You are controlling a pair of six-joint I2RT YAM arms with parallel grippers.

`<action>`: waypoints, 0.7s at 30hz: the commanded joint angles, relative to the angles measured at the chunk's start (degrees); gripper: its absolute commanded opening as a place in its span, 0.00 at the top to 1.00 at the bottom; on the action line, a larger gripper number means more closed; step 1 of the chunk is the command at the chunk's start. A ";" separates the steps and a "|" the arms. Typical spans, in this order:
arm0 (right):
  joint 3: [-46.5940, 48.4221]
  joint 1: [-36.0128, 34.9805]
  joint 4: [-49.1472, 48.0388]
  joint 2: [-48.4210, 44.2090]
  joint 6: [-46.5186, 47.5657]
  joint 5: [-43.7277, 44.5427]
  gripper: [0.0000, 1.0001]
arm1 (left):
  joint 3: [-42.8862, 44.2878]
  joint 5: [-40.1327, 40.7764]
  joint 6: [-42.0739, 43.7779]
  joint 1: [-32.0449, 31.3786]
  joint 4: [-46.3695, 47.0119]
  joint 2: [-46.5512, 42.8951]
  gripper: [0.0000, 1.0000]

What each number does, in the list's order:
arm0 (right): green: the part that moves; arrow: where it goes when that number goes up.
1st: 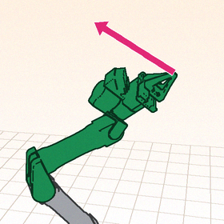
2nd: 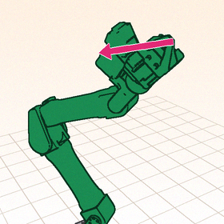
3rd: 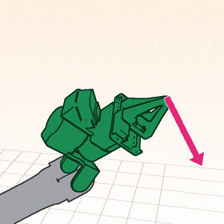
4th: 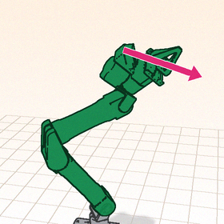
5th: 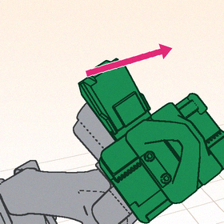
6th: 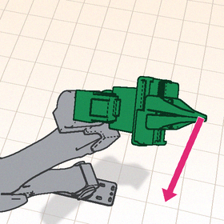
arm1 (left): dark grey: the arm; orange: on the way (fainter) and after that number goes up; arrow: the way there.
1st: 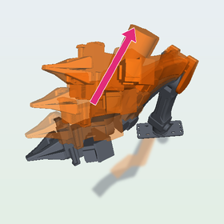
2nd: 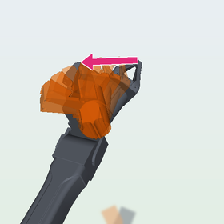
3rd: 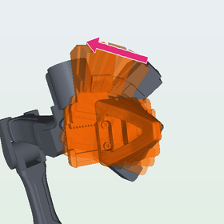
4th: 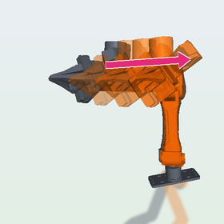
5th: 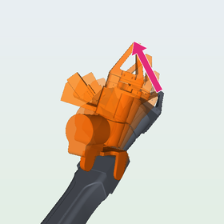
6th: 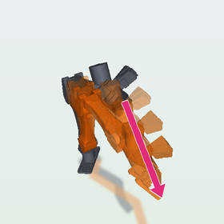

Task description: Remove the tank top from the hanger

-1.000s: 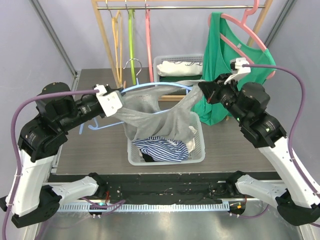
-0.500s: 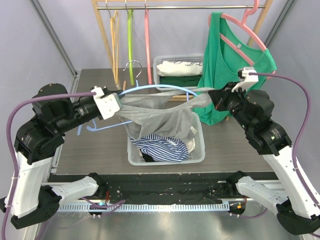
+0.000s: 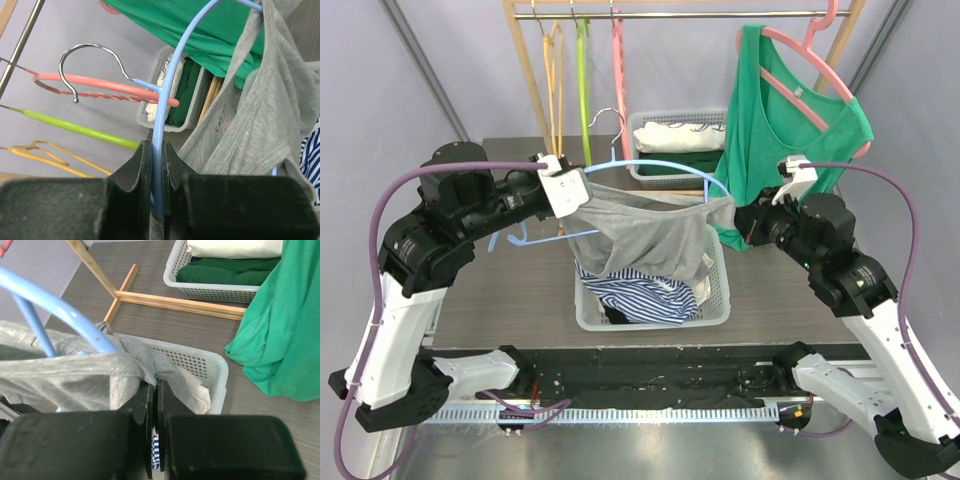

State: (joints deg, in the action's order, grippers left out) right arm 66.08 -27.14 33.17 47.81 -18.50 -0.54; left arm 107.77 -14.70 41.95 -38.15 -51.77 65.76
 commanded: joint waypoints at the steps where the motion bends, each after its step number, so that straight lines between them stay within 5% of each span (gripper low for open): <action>1: 4.40 0.50 5.23 -3.42 3.20 3.06 0.99 | -0.18 2.74 4.80 -0.61 8.79 -1.68 0.97; 12: 0.19 0.42 11.92 -10.37 3.47 6.95 0.99 | 3.32 4.50 5.95 -0.52 8.88 -1.95 0.97; 18: 1.94 0.42 9.55 -8.18 3.12 1.43 0.99 | 3.42 0.81 2.61 -0.61 9.32 -1.51 0.96; 20: 3.77 0.42 8.67 -5.47 3.99 -1.83 0.82 | 2.19 -0.41 1.73 -0.70 9.32 -1.33 0.97; 21: 4.57 0.42 8.58 -4.58 4.43 -3.93 0.62 | 0.71 -1.11 1.64 -0.87 9.32 -1.51 0.97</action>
State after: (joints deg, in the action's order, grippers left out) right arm 67.05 -26.98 42.74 39.38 -15.51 -0.25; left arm 108.60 -15.05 45.17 -39.09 -48.66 65.10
